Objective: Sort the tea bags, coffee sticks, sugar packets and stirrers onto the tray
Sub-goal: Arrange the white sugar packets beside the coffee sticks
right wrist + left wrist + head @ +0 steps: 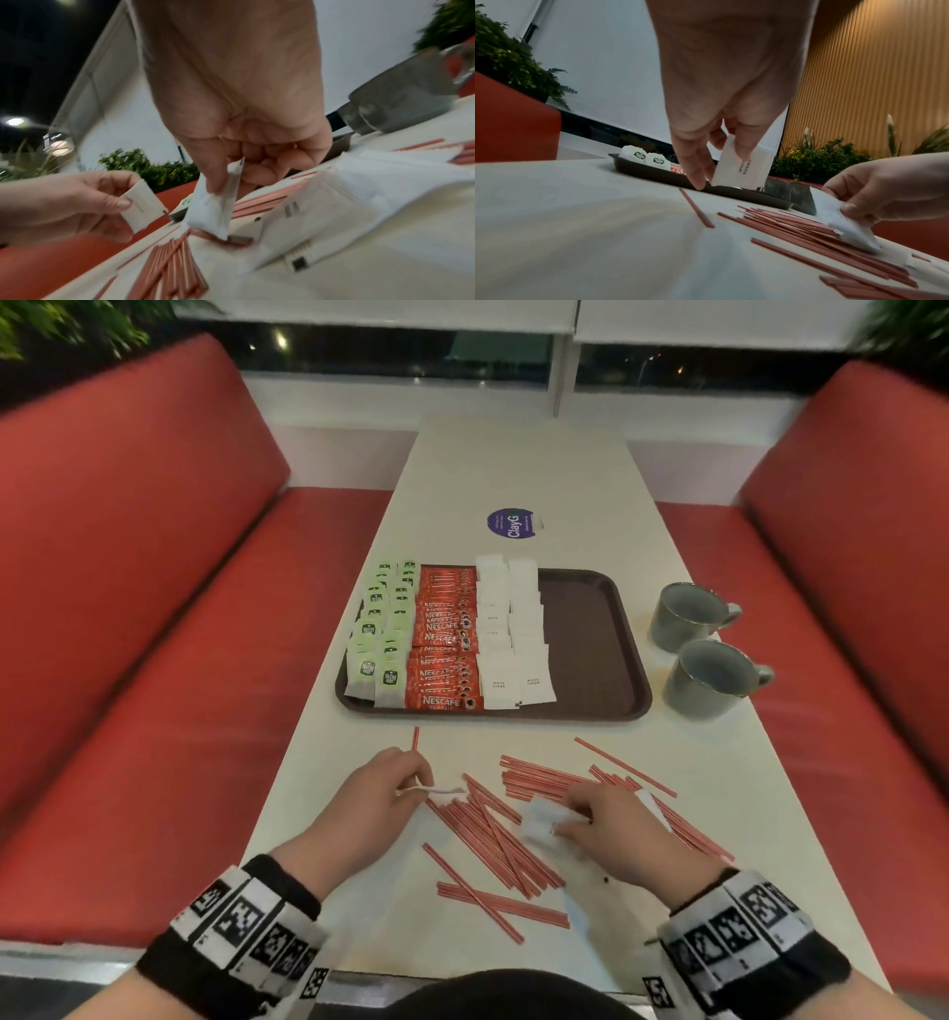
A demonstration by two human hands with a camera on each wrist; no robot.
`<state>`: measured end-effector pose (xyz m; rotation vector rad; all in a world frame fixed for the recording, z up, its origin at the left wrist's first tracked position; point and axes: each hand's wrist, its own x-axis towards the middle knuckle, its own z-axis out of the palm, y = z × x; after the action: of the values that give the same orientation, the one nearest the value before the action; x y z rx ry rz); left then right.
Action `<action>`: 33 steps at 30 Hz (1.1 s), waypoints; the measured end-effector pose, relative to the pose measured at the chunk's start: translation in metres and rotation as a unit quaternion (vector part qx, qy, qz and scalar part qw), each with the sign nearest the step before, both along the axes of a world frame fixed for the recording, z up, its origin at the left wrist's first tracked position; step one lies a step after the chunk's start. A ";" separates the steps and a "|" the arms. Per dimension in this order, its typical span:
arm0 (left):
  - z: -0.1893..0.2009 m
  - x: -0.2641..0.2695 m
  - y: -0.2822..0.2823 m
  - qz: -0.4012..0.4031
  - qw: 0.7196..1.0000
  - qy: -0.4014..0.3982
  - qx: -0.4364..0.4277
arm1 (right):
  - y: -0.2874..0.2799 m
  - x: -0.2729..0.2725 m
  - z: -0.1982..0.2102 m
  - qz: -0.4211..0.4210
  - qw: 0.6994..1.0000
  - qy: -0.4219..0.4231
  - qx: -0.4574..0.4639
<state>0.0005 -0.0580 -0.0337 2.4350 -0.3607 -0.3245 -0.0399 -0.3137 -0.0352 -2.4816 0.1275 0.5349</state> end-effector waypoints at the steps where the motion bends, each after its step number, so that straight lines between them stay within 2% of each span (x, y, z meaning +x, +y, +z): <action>1: 0.001 0.001 0.004 0.002 1.000 -0.003 -0.009 | -0.001 -0.001 0.002 -0.021 1.000 -0.003 0.020; 2: 0.002 0.003 0.007 0.006 1.000 -0.004 -0.018 | -0.002 -0.001 0.005 -0.046 0.998 -0.012 0.047; 4: 0.005 0.009 0.011 0.015 0.999 0.000 -0.045 | -0.005 0.004 0.009 -0.125 0.979 -0.027 0.160; 7: 0.012 0.017 0.008 0.017 0.997 -0.004 -0.078 | -0.009 0.023 0.024 -0.229 0.916 -0.032 0.327; 10: 0.019 0.027 0.004 0.026 0.994 -0.016 -0.106 | -0.013 0.045 0.039 -0.259 0.875 -0.015 0.408; 12: 0.022 0.032 0.002 0.037 0.992 -0.009 -0.117 | -0.017 0.057 0.039 -0.262 0.869 -0.004 0.420; 16: 0.025 0.042 -0.001 0.055 0.990 -0.008 -0.128 | -0.019 0.074 0.034 -0.258 0.876 0.022 0.407; 24: 0.038 0.092 -0.033 0.026 0.987 -0.026 -0.155 | -0.024 0.117 0.029 -0.286 0.920 -0.023 0.267; 28: 0.042 0.124 -0.063 -0.035 0.994 -0.059 -0.089 | -0.026 0.132 0.026 -0.238 0.956 -0.038 0.164; 33: 0.030 0.154 -0.091 -0.106 0.991 -0.075 0.018 | -0.028 0.150 0.012 -0.176 0.979 -0.020 0.099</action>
<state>0.1543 -0.1490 -0.0034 2.4666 -0.6877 -0.2415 0.1100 -0.3417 -0.0228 -2.2067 0.4646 0.3273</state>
